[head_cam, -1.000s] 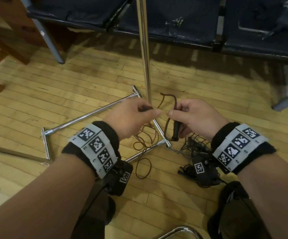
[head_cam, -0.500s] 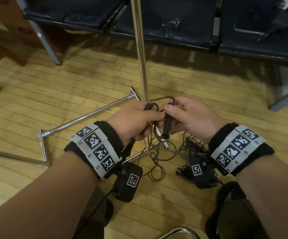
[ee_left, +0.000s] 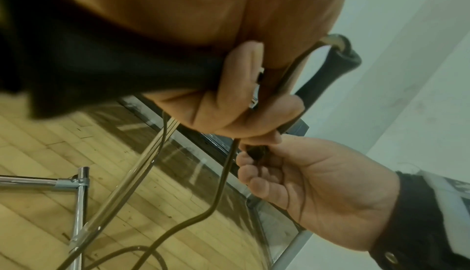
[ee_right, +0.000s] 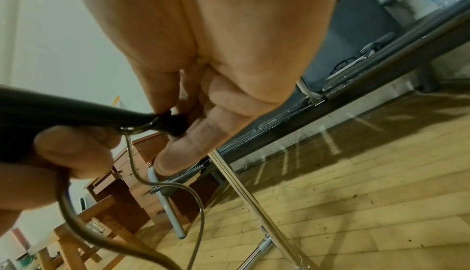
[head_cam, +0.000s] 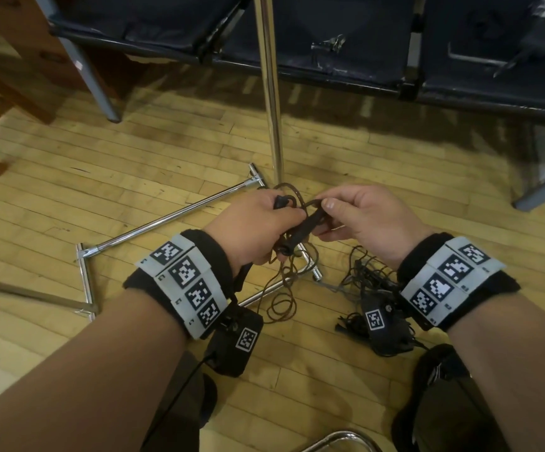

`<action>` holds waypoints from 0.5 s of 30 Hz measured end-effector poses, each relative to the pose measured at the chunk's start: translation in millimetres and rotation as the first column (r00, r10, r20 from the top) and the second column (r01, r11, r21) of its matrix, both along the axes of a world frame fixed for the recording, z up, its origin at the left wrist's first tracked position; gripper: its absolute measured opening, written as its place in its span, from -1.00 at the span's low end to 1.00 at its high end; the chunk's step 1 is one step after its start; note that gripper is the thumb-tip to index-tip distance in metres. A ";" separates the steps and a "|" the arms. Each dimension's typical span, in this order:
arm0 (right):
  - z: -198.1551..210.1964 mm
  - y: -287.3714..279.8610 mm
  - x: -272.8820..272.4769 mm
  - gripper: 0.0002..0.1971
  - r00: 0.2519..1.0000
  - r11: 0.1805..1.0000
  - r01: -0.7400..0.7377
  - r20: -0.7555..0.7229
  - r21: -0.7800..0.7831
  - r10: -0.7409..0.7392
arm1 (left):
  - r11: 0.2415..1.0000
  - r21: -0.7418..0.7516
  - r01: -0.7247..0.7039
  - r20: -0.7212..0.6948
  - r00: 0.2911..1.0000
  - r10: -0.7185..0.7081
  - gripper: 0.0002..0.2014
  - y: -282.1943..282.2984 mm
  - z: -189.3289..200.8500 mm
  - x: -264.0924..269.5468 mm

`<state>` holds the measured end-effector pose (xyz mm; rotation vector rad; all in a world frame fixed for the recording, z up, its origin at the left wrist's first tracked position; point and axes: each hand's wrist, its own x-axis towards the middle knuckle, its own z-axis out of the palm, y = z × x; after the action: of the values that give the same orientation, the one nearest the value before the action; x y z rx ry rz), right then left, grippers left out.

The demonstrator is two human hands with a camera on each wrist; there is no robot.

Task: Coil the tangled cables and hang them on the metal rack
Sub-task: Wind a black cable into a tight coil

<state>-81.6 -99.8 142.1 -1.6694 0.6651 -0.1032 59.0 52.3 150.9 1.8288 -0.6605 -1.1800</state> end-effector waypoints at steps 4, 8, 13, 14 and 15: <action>-1.9 3.1 1.0 -0.76 0.998 0.976 -0.034 -0.057 -0.216 0.022 | 0.998 0.006 0.060 -0.055 0.997 -0.060 -0.85 4.4 4.6 5.4; -3.5 7.3 1.3 -0.75 0.995 0.937 -0.072 -0.085 -0.341 0.046 | 0.999 0.016 0.041 -0.199 0.979 -0.037 -0.86 8.3 11.3 11.7; -3.0 7.4 1.0 -0.74 0.999 0.967 -0.049 -0.027 -0.248 0.044 | 1.000 0.005 0.016 -0.324 0.946 -0.013 -0.80 14.1 15.6 23.7; -2.2 5.7 0.2 -0.75 0.999 0.976 -0.036 0.000 -0.214 0.037 | 1.000 0.000 0.030 -0.324 0.946 -0.028 -0.79 15.2 15.5 25.4; -1.1 3.3 -0.5 -0.75 0.999 0.984 -0.021 0.029 -0.174 0.027 | 0.999 -0.005 0.052 -0.315 0.948 -0.051 -0.78 16.4 14.8 26.4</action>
<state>-82.2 -96.4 140.9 -1.8395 0.6266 -0.1736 85.4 68.6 165.7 1.5842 -0.5240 -1.4693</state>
